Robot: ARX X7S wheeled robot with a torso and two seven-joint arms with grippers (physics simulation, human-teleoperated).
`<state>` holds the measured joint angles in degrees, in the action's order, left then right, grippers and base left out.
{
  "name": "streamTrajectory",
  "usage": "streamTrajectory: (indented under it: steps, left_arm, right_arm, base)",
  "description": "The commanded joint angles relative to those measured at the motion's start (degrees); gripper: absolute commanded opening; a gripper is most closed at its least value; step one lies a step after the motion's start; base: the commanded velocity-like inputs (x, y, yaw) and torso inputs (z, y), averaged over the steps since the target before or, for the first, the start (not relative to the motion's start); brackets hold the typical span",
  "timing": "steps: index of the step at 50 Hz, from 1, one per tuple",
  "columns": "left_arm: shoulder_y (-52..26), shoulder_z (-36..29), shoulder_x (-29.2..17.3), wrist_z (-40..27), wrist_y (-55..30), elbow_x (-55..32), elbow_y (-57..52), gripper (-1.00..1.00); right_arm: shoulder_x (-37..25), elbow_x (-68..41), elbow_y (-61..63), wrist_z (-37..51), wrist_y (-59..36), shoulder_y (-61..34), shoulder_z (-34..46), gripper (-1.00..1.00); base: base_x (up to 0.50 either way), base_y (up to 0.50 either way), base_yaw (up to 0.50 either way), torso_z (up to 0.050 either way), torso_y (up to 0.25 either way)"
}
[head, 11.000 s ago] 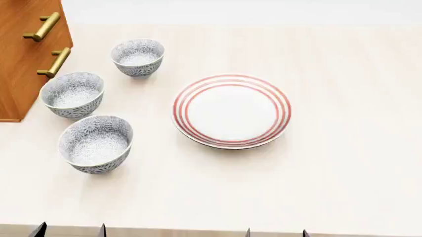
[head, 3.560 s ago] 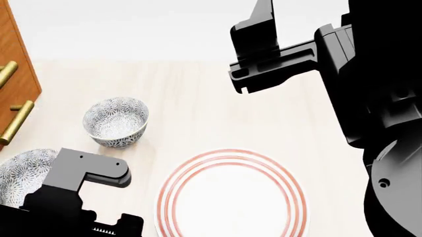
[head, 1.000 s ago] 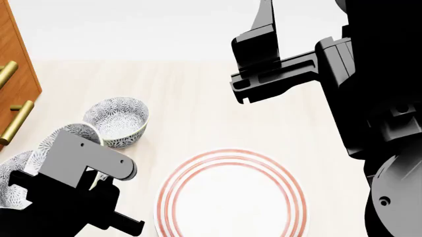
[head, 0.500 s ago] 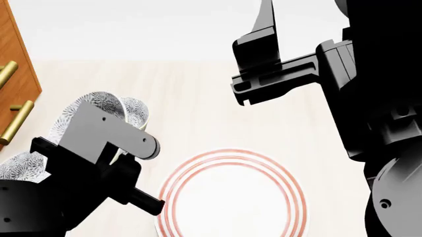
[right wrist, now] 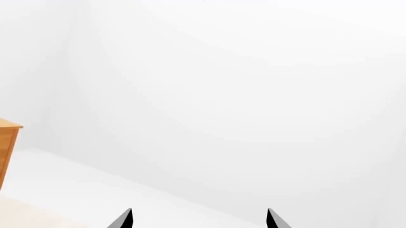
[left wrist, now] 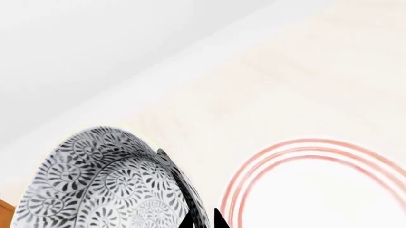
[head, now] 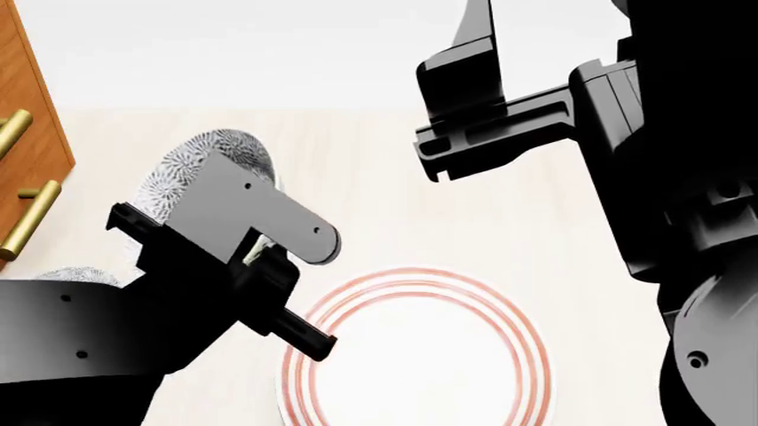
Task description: Put the bowl at the front on the plate.
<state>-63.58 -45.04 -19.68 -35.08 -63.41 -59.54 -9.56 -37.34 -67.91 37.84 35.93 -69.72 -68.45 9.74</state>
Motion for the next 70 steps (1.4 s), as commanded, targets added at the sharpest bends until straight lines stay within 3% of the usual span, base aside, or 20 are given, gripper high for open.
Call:
streamTrajectory:
  steps: [1,43,57,70]
  left_arm:
    - [-2.85,-4.67,1.49,3.64,1.90,5.64,4.13,-1.00]
    - [-12.11,-15.99,9.19,18.87,2.45,10.08,17.59,-1.00]
    - [-14.79,-21.01,12.07,27.65,4.38,12.00,25.26,-1.00]
    - [-15.91,-25.33,14.75,30.43,5.59,14.68,28.90,-1.00]
  right_arm:
    - [-0.16,0.47,-0.16,-0.41,0.68,0.01,0.55,1.00]
    - [-1.62,-1.65,1.75,1.72,1.74,2.07,-0.41,1.00]
    - [-2.08,-3.08,2.06,2.84,1.53,1.86,-0.82,1.00]
    - [-2.38,-2.08,1.27,1.48,2.15,0.83,-0.02,1.00]
  base:
    - [0.00,0.00,0.00,0.000,0.000]
    - [0.00,0.00,0.00,0.000,0.000]
    - [0.00,0.00,0.00,0.000,0.001]
    - [0.00,0.00,0.00,0.000,0.000]
